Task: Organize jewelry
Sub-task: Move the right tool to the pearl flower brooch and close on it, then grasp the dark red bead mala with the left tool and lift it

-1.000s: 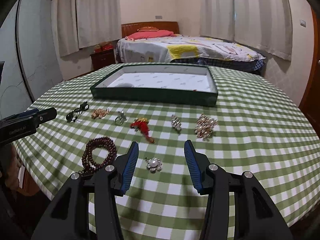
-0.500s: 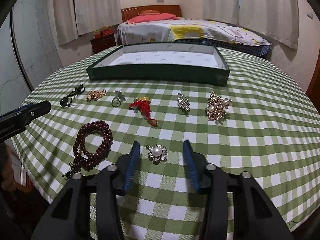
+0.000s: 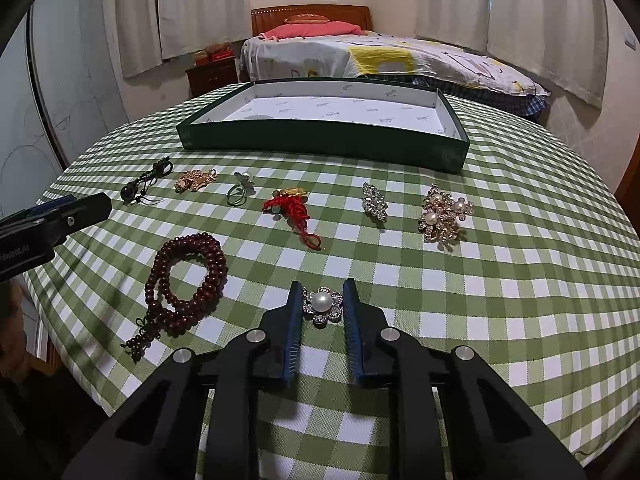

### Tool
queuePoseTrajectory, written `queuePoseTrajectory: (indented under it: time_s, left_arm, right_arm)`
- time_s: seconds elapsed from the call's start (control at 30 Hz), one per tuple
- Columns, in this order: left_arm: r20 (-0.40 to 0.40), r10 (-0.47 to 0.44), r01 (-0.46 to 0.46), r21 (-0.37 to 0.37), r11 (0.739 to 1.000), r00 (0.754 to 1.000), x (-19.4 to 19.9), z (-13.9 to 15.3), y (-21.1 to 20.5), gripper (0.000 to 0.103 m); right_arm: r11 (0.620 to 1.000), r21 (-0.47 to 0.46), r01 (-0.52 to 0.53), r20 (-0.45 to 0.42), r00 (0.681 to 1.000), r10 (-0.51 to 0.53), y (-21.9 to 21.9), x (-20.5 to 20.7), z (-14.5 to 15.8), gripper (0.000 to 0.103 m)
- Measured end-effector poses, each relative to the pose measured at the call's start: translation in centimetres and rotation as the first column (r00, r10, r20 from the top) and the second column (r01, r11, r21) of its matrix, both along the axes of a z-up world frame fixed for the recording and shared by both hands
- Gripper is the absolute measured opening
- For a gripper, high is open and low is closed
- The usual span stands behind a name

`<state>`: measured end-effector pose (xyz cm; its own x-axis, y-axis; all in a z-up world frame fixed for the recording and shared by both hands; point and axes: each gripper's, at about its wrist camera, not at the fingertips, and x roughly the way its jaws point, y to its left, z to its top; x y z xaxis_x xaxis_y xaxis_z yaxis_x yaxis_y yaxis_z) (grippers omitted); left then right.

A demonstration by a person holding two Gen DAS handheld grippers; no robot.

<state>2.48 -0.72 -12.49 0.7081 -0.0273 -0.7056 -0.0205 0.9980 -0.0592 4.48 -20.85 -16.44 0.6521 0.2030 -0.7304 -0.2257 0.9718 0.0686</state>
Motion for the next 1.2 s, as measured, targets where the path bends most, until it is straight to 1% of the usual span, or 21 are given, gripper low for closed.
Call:
queuePoseTrajectory:
  time_s: [0.27, 0.4, 0.47, 0.5, 0.53, 0.67, 0.8, 0.93, 1.0, 1.07, 1.13, 1.17, 1.2]
  left_arm:
    - [-0.017, -0.048, 0.048, -0.009, 0.999, 0.999, 0.3, -0.1, -1.8, 0.081]
    - [-0.022, -0.104, 0.105, 0.028, 0.994, 0.994, 0.0, 0.0, -4.2, 0.081]
    - [-0.026, -0.121, 0.122, 0.037, 0.992, 0.992, -0.1, -0.1, -5.1, 0.084]
    - [-0.032, -0.129, 0.130, 0.039, 0.991, 0.991, -0.1, -0.1, -5.7, 0.086]
    - [-0.036, -0.133, 0.134, 0.037, 0.990, 0.990, 0.0, -0.2, -6.0, 0.086]
    - [-0.065, -0.150, 0.153, 0.033, 0.988, 0.986, 0.5, -0.8, -8.0, 0.086]
    - [-0.118, -0.165, 0.169, 0.020, 0.985, 0.979, 1.3, -2.4, -9.3, 0.086]
    - [-0.165, -0.164, 0.171, 0.027, 0.985, 0.973, 1.7, -3.6, -9.3, 0.086]
    - [-0.167, -0.147, 0.154, 0.029, 0.988, 0.975, 1.7, -3.7, -8.8, 0.086]
    - [-0.167, -0.140, 0.148, 0.035, 0.988, 0.976, 1.7, -3.7, -8.2, 0.080]
    - [-0.158, -0.145, 0.155, 0.049, 0.987, 0.977, 1.3, -3.5, -7.8, 0.068]
    - [-0.154, -0.146, 0.155, 0.048, 0.987, 0.977, 1.2, -3.4, -7.5, 0.064]
    - [-0.150, -0.149, 0.157, 0.047, 0.986, 0.977, 1.1, -3.4, -7.1, 0.057]
  right_arm:
    - [0.999, 0.010, 0.045, -0.008, 0.999, -0.045, -1.9, -0.2, 0.2, 0.021]
    - [0.998, 0.009, 0.064, 0.000, 0.998, -0.064, -3.0, -0.4, 0.5, 0.021]
    - [0.997, 0.001, 0.072, 0.012, 0.997, -0.072, -3.4, -0.5, 0.7, 0.021]
    - [0.997, -0.006, 0.079, 0.020, 0.997, -0.079, -3.7, -0.7, 0.8, 0.021]
    - [0.996, -0.009, 0.085, 0.024, 0.996, -0.085, -4.0, -0.8, 0.9, 0.021]
    - [0.992, 0.017, 0.127, 0.023, 0.992, -0.128, -5.9, -1.2, 1.0, 0.021]
    - [0.986, 0.042, 0.161, 0.016, 0.987, -0.162, -7.2, -1.2, 1.0, 0.021]
    - [0.986, 0.053, 0.160, 0.009, 0.987, -0.161, -7.1, -1.0, 1.0, 0.021]
    - [0.987, 0.048, 0.155, 0.008, 0.988, -0.155, -6.9, -1.0, 1.0, 0.021]
    - [0.987, 0.045, 0.151, 0.005, 0.988, -0.152, -6.7, -1.0, 0.9, 0.021]
    - [0.988, 0.042, 0.151, 0.002, 0.989, -0.151, -6.5, -0.9, 0.7, 0.021]
    - [0.988, 0.042, 0.151, 0.000, 0.989, -0.151, -6.5, -0.9, 0.7, 0.021]
    - [0.987, 0.044, 0.151, -0.004, 0.988, -0.151, -6.5, -0.8, 0.6, 0.021]
